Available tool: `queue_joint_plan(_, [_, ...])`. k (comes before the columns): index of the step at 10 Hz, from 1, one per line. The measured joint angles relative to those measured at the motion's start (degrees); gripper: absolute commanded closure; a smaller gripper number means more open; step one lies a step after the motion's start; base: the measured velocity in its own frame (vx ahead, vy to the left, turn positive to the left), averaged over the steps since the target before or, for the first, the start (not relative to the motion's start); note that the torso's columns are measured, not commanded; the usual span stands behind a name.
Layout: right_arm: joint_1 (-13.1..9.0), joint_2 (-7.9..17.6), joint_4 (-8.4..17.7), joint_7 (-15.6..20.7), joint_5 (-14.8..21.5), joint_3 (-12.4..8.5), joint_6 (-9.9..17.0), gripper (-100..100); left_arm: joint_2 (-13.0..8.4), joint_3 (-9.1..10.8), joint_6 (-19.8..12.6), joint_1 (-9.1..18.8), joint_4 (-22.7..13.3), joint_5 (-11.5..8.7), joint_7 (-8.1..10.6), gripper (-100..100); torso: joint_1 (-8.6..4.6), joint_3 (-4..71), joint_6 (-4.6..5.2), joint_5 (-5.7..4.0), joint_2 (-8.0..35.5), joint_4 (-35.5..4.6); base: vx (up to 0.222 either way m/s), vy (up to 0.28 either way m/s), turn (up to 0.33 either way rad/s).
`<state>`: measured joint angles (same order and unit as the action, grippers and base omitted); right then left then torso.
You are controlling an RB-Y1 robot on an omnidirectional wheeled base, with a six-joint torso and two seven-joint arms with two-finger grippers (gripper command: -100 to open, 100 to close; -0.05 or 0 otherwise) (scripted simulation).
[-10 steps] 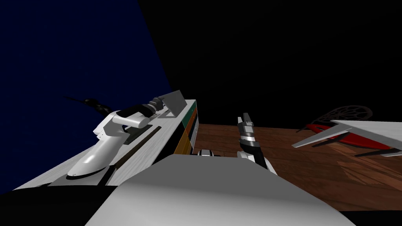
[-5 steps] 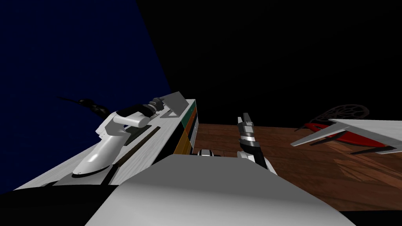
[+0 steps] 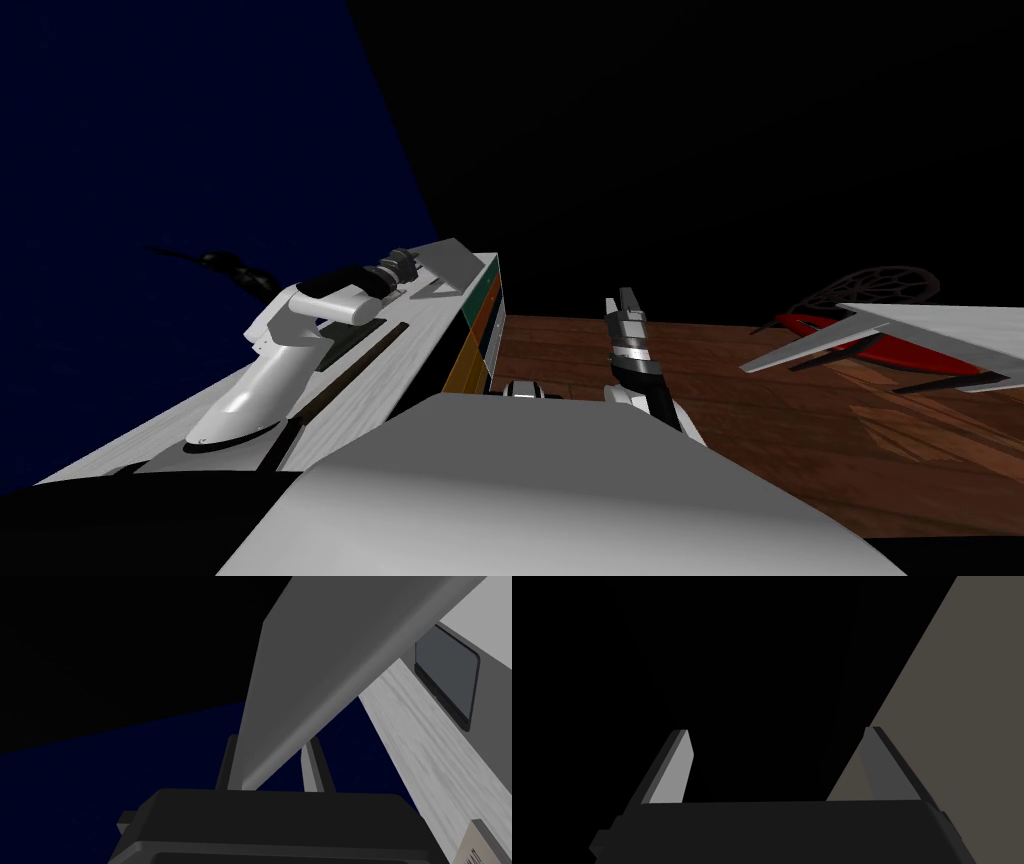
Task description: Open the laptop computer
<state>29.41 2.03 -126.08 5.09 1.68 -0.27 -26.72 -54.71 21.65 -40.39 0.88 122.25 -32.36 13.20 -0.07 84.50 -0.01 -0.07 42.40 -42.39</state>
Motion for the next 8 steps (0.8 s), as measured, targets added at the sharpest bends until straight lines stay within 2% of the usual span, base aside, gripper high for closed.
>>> queue_joint_plan(4, [0.0,0.0,0.0,0.0,0.0,0.0,0.0,0,0.6,0.47,-0.4,0.4,-0.6,-1.2,1.29,100,0.00,0.0,-0.03,0.01,0.0,0.0,-0.002,0.001,-0.006])
queue_joint_plan(8, [0.0,0.0,0.0,0.0,0.0,0.0,0.0,0,0.6,0.50,-0.4,0.3,-0.7,-1.3,1.32,100,0.01,0.0,-0.02,0.00,0.0,0.0,-0.001,0.000,-0.005])
